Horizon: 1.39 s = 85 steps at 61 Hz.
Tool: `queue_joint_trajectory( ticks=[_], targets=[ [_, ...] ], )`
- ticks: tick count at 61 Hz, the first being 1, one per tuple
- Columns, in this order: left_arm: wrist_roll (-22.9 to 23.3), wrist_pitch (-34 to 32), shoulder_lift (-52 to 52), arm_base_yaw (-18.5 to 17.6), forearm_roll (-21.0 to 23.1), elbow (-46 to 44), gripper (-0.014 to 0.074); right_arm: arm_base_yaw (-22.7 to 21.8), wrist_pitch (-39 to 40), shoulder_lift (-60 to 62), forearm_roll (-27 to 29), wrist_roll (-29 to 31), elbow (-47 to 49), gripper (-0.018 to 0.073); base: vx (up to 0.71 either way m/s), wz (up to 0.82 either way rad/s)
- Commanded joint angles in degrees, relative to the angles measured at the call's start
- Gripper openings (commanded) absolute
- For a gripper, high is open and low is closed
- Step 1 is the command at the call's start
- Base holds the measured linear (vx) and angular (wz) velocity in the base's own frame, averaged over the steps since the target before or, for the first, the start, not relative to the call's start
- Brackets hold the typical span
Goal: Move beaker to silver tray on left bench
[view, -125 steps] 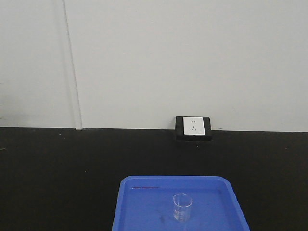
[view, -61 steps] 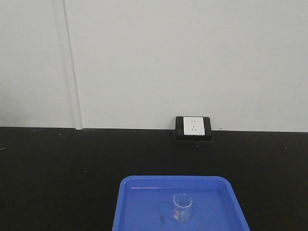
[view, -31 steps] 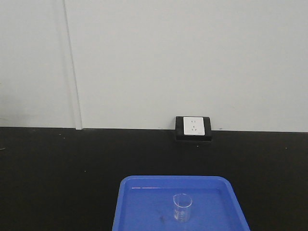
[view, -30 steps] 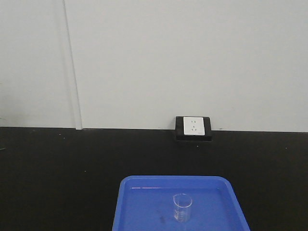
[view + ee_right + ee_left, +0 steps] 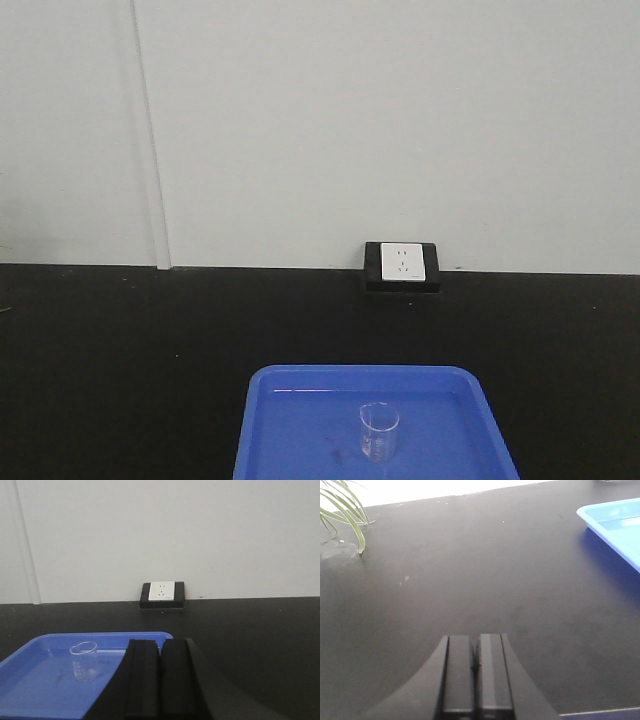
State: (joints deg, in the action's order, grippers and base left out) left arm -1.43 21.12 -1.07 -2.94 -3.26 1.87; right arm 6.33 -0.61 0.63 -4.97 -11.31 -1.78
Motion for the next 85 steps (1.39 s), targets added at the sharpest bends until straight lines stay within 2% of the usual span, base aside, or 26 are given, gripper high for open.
queue_joint_trajectory(
  ticks=[1,28,38,50,64,74,85],
  targets=[
    [0.1,-4.62,-0.41,-0.41,0.15,1.14,0.0001,-0.01,4.31,0.61,0.03,0.47,-0.27,-0.0011,0.0,0.0],
    [0.1,-4.62,-0.41,-0.41,0.15,1.14,0.0001,-0.01,4.92,0.61,0.11,0.47,0.05,-0.0011,0.0,0.0],
    [0.1,-4.62,-0.41,-0.41,0.15,1.14,0.0001,-0.01,4.99,-0.59,1.09,0.47,4.46,-0.0011,0.0,0.0],
    [0.1,-4.62,-0.41,-0.41,0.15,1.14,0.0001,-0.01,6.21,-16.04,-0.61,1.17,15.47,-0.0011,0.0,0.0],
    [0.1,-4.62,-0.41,-0.41,0.15,1.14,0.0001,-0.01,17.48,-40.1,-1.4,1.12,29.43,-0.0011,0.0,0.0],
    [0.06,-3.37,-0.41,-0.41,-2.82,1.14,0.0001,-0.01,21.2,-50.49,-1.34,0.68,33.35,-0.0011,0.0,0.0],
    [0.11,-3.37,-0.41,-0.41,-2.87,1.14,0.0001,-0.01,24.4,-57.53,-1.39,0.68,33.28,-0.0011,0.0,0.0]
  ],
)
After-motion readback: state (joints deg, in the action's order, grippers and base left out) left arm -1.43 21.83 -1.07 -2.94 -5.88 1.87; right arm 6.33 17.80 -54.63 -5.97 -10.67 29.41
